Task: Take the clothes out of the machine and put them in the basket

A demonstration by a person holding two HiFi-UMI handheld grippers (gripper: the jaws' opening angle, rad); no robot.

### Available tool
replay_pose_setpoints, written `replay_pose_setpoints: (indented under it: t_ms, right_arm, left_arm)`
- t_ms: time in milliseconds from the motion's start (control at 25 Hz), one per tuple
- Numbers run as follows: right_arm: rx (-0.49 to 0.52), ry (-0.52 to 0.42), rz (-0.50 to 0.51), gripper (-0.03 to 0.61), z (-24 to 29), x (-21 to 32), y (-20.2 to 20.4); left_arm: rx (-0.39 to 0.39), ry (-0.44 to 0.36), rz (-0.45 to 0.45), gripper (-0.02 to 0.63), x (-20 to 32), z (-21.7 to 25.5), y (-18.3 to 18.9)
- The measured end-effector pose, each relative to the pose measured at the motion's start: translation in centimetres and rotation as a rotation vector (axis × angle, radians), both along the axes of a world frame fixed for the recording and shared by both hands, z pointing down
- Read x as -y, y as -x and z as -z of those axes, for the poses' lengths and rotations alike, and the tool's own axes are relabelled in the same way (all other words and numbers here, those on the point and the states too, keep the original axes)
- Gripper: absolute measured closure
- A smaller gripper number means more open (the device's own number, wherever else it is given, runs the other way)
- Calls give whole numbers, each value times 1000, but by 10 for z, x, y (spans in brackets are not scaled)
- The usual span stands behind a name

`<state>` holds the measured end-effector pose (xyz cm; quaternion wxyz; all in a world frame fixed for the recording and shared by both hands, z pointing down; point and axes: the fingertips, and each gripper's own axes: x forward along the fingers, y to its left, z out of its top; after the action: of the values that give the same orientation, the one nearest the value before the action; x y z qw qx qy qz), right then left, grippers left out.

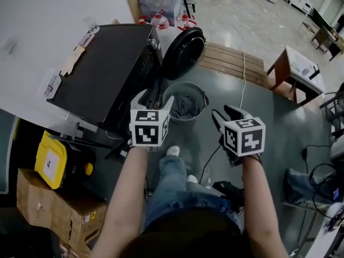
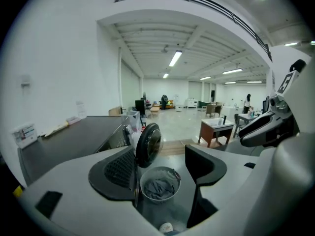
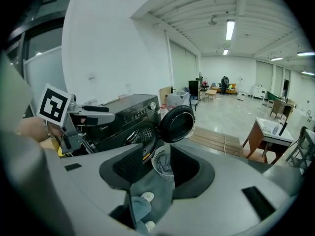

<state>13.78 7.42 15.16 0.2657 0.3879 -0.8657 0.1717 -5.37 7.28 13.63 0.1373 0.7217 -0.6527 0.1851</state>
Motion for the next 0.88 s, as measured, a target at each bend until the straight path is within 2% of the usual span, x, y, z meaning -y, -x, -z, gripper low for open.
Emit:
replay_pose_setpoints:
  t_ms: [280, 560, 760, 880]
  right_arm:
    - [45, -58, 36, 407, 17, -31, 0]
    - [131, -191, 42, 411, 66, -36, 4]
    - [119, -294, 33, 411, 93, -33, 14]
    - [100, -318, 17, 411, 104, -29, 15]
  left_arm:
    - [20, -61, 47, 307, -46, 17, 6]
    - [83, -224, 17, 307, -59, 64, 11]
    - [104, -333, -11, 307, -59, 102, 28]
    - [132, -366, -28, 307, -57, 118, 32]
